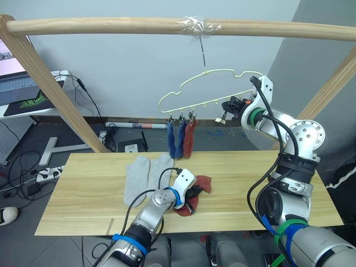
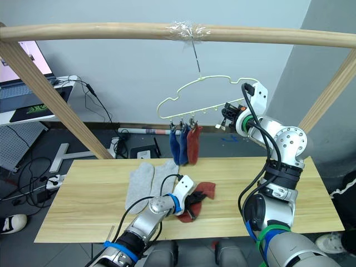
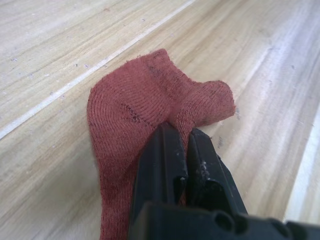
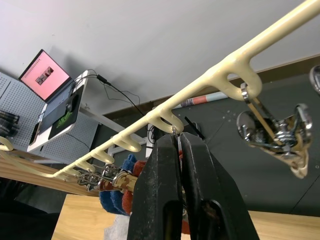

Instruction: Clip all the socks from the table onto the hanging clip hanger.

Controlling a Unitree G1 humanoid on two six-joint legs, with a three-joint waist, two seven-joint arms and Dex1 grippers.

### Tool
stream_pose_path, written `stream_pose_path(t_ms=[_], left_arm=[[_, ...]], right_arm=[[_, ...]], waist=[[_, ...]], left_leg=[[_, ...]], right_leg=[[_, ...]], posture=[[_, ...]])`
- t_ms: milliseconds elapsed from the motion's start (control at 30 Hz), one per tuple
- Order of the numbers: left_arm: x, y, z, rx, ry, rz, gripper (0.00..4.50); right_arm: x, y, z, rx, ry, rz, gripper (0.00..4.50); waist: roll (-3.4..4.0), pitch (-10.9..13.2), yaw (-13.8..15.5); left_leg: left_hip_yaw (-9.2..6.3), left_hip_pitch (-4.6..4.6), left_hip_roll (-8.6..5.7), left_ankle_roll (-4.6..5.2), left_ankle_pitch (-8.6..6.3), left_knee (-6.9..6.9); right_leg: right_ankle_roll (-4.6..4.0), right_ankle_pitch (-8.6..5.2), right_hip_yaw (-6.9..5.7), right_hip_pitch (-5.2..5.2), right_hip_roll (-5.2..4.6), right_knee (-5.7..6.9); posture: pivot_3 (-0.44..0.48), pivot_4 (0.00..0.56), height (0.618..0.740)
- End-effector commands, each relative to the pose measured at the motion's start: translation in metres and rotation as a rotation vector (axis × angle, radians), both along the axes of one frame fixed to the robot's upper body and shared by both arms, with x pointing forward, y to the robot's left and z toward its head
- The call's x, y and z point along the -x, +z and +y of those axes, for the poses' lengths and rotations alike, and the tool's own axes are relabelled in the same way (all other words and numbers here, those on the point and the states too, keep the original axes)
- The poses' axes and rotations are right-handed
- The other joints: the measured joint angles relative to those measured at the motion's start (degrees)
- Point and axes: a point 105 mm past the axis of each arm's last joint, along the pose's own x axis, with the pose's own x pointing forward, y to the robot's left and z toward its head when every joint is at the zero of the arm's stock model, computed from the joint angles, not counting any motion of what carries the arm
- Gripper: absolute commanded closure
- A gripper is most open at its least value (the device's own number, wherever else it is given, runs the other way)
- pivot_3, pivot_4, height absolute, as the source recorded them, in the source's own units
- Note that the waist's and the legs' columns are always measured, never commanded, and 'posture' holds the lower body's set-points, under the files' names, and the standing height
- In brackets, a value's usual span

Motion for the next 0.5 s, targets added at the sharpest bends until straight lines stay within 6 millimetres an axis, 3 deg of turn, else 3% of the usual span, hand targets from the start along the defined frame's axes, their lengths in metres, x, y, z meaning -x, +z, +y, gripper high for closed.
stream_pose_path(t_ms=[33, 167, 333, 500], left_arm=[[-0.007, 0.037, -0.008, 0.092, -0.04, -0.144, 4.48], [-0.011, 0.073, -0.013, 0.154, -0.086, -0.336, 4.48], [-0.011, 0.123, -0.017, 0.221, -0.139, -0.633, 4.48], [-0.01, 0.144, -0.015, 0.245, -0.13, -0.802, 4.48]], right_arm=[[0.001, -0.004, -0.012, 0.01, -0.046, 0.01, 4.5], [0.003, -0.001, -0.011, 0.002, -0.032, 0.008, 4.5], [0.001, 0.004, -0.014, -0.025, -0.031, 0.023, 4.5], [-0.001, 0.005, -0.02, -0.037, -0.037, 0.043, 4.5]], waist=[[0.01, 0.0, 0.1], [0.05, -0.3, 0.3], [0.18, -0.5, 0.5], [0.18, -0.5, 0.7]], left_leg=[[0.0, 0.0, 0.0, 0.0, 0.0, 0.0], [0.02, -0.02, -0.02, 0.0, 0.0, 0.02], [0.01, -0.01, -0.02, 0.0, 0.0, 0.0], [0.05, -0.01, -0.03, 0.0, 0.0, 0.02]], right_leg=[[0.0, 0.0, 0.01, 0.0, 0.0, 0.0], [0.0, 0.01, 0.02, 0.0, -0.02, -0.01], [0.0, 0.01, 0.02, -0.01, -0.01, 0.01], [0.01, 0.01, 0.07, -0.01, -0.01, 0.0]], posture=[[0.096, 0.109, 0.74], [0.115, 0.082, 0.74], [0.126, 0.105, 0.74], [0.121, 0.116, 0.74]])
